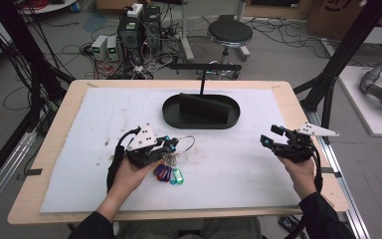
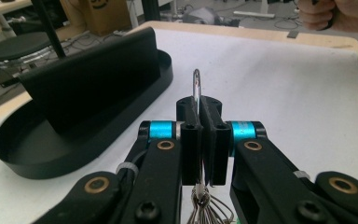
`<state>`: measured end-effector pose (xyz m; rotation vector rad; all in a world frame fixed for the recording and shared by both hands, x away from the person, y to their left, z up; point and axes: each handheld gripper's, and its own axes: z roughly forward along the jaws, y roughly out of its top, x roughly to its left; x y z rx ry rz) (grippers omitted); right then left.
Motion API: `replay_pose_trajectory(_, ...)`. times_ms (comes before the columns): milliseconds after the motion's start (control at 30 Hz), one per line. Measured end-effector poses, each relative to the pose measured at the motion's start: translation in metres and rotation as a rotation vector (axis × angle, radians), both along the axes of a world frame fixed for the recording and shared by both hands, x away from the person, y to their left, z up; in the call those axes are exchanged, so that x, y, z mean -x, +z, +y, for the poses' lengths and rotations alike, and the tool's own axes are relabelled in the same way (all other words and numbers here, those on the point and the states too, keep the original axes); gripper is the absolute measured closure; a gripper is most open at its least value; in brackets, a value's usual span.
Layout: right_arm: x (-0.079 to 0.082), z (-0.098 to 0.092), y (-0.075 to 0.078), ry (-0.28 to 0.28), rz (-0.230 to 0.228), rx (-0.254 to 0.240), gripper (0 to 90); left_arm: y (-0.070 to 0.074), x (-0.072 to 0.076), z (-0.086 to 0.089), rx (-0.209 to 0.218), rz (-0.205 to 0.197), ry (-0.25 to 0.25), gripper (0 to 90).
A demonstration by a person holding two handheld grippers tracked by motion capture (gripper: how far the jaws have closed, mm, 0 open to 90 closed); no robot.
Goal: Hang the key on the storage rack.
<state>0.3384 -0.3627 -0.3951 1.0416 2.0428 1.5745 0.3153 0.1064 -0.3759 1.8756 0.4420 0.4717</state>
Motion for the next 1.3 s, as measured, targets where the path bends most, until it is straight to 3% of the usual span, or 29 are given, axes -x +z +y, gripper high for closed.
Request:
replay_pose_trajectory(633,-0.001,-0.002,0.000,-0.007,-0.002,-0.006,28.4,0.040,-0.019,0.011,0.088,-0.072,0.063,86.4)
replay_pose_trajectory(900,-0.001,-0.002,0.000,-0.005,-0.001,-0.006,28.4,0.050,-0.032,0.017,0.113,-0.101,0.116,86.3)
replay_pose_trajectory(1100,-0.002,-0.003,-0.001,-0.008,0.001,-0.008,28.5,0.055,-0.044,0.023,0.160,-0.103,0.142,86.4)
replay_pose_trajectory(1300,-0.002,-0.003,-0.001,-0.007,0.001,-0.011,28.4,0.060,-0.056,0.025,0.176,-0.109,0.169,86.4)
